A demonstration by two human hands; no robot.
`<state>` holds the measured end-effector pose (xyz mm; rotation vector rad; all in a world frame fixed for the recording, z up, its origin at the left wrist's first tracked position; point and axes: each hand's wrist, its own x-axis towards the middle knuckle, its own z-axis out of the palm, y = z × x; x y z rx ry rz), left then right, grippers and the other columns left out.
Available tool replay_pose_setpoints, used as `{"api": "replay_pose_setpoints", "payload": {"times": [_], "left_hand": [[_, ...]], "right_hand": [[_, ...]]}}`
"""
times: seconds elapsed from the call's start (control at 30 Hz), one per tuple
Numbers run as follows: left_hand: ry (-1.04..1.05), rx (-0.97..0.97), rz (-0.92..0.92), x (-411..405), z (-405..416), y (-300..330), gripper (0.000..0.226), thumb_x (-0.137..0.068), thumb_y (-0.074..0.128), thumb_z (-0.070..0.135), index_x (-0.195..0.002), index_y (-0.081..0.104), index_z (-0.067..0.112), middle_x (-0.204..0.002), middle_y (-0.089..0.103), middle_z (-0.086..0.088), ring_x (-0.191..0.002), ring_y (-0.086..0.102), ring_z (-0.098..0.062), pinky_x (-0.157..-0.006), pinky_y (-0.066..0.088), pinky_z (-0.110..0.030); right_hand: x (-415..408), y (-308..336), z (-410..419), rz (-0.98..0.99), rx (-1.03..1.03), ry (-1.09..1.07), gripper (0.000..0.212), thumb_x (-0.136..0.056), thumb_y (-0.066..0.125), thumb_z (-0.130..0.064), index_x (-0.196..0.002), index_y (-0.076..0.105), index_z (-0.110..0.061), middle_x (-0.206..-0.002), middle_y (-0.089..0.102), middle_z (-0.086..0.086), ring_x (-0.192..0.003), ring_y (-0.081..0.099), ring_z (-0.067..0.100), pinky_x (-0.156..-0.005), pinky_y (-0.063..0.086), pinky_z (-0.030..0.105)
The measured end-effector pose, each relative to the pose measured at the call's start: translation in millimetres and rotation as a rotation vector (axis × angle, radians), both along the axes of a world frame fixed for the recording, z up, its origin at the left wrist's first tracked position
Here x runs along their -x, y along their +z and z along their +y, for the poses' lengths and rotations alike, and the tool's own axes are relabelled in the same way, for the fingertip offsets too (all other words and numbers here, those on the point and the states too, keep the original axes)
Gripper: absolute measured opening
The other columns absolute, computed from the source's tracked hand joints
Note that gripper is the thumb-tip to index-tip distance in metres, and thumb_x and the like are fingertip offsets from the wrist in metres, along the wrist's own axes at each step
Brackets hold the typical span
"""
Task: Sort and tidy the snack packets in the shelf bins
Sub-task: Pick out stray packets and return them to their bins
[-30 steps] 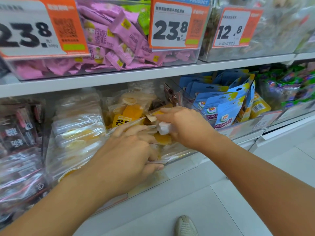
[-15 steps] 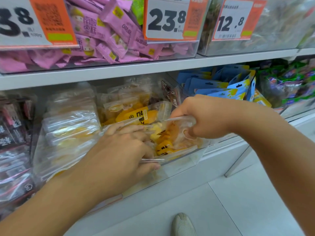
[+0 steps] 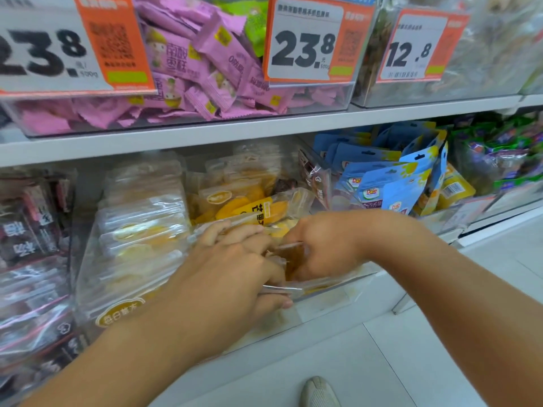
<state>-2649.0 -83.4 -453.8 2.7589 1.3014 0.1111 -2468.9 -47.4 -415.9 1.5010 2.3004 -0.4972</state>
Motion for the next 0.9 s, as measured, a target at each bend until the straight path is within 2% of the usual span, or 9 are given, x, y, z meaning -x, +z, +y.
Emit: {"api": "replay_pose_setpoints", "payload": {"times": [0.07, 0.17, 0.27, 0.37, 0.47, 0.6, 0.73, 0.83, 0.9], "left_hand": [[-0.022, -0.01, -0.005, 3.1, 2.8, -1.2, 0.049, -0.085, 0.035, 0.08, -0.108, 0.064, 0.048, -0.149, 0.034, 0.029, -0.149, 0.016, -0.008, -0.119, 0.0, -0.037], [-0.073, -0.006, -0.099, 11.2, 5.5, -4.2, 0.051, -0.079, 0.03, 0.079, -0.099, 0.066, 0.049, -0.143, 0.048, 0.023, -0.145, 0.032, -0.012, -0.116, 0.006, -0.035], [-0.12, 0.003, -0.169, 18.6, 8.4, -5.5, 0.04, -0.084, 0.037, 0.075, -0.108, 0.06, 0.052, -0.142, 0.049, 0.026, -0.145, 0.031, -0.006, -0.12, 0.011, -0.034], [-0.145, 0.011, -0.254, 24.4, 1.0, 0.1, 0.032, -0.086, 0.049, 0.071, -0.108, 0.049, 0.047, -0.124, 0.053, 0.029, -0.127, 0.044, 0.004, -0.119, 0.024, -0.035], [0.022, 0.057, -0.403, 37.0, -5.4, 11.5, 0.061, -0.07, 0.055, 0.086, -0.115, 0.034, 0.05, -0.119, 0.05, 0.029, -0.108, 0.052, 0.001, -0.093, 0.048, -0.033], [0.061, -0.096, -0.348, 67.9, -0.2, 16.6, 0.058, -0.076, 0.043, 0.09, -0.115, 0.045, 0.047, -0.126, 0.045, 0.026, -0.121, 0.046, -0.003, -0.101, 0.045, -0.04], [0.033, -0.052, -0.337, 84.6, -6.9, 15.3, 0.05, -0.075, 0.048, 0.089, -0.102, 0.057, 0.047, -0.136, 0.04, 0.027, -0.131, 0.043, -0.005, -0.104, 0.045, -0.046], [-0.006, -0.08, -0.345, 83.8, -8.2, 14.7, 0.051, -0.081, 0.046, 0.085, -0.102, 0.065, 0.043, -0.125, 0.049, 0.028, -0.119, 0.053, -0.003, -0.098, 0.05, -0.043], [-0.012, -0.089, -0.364, 85.5, -6.4, 16.7, 0.049, -0.084, 0.047, 0.079, -0.104, 0.069, 0.04, -0.114, 0.056, 0.029, -0.108, 0.058, 0.0, -0.093, 0.053, -0.036]], "right_hand": [[-0.3, -11.5, 1.9, 0.115, -0.005, -0.085, 0.032, -0.084, 0.069, -0.042, -0.109, 0.068, -0.023, -0.104, 0.066, -0.001, -0.099, 0.061, 0.02, -0.089, 0.054, 0.038], [-12.0, -15.9, 1.9, 0.363, -0.02, -0.199, 0.033, -0.074, 0.078, -0.046, -0.102, 0.072, -0.029, -0.099, 0.072, -0.006, -0.096, 0.066, 0.012, -0.091, 0.054, 0.043], [-24.7, 0.2, -10.3, 0.435, -0.179, -0.171, 0.062, -0.066, 0.083, -0.059, -0.121, 0.068, -0.034, -0.12, 0.066, -0.018, -0.113, 0.059, -0.002, -0.1, 0.048, 0.028], [-20.4, 19.6, -27.5, 0.544, -0.313, -0.085, 0.06, -0.07, 0.08, -0.058, -0.125, 0.064, -0.04, -0.124, 0.063, -0.024, -0.117, 0.053, -0.007, -0.1, 0.044, 0.023], [-1.0, 15.8, -29.2, 0.37, -0.305, 0.003, 0.062, -0.078, 0.074, -0.055, -0.136, 0.054, -0.042, -0.131, 0.06, -0.018, -0.12, 0.055, 0.006, -0.097, 0.047, 0.028], [2.5, 8.3, -12.0, 0.102, -0.257, -0.078, 0.066, -0.082, 0.078, -0.039, -0.142, 0.05, -0.035, -0.135, 0.059, -0.006, -0.121, 0.054, 0.017, -0.097, 0.046, 0.03], [-6.2, 3.9, -2.3, 0.134, -0.221, -0.151, 0.055, -0.084, 0.078, -0.034, -0.135, 0.058, -0.037, -0.126, 0.063, -0.007, -0.114, 0.058, 0.017, -0.097, 0.048, 0.033], [-10.3, 1.5, -5.0, 0.145, -0.251, -0.121, 0.031, -0.082, 0.078, -0.039, -0.112, 0.073, -0.031, -0.113, 0.068, -0.014, -0.103, 0.061, 0.009, -0.094, 0.051, 0.032], [-15.1, 8.6, -14.3, 0.324, -0.303, -0.085, 0.024, -0.082, 0.078, -0.031, -0.106, 0.075, -0.032, -0.111, 0.069, -0.02, -0.106, 0.061, -0.001, -0.098, 0.047, 0.024]]}}
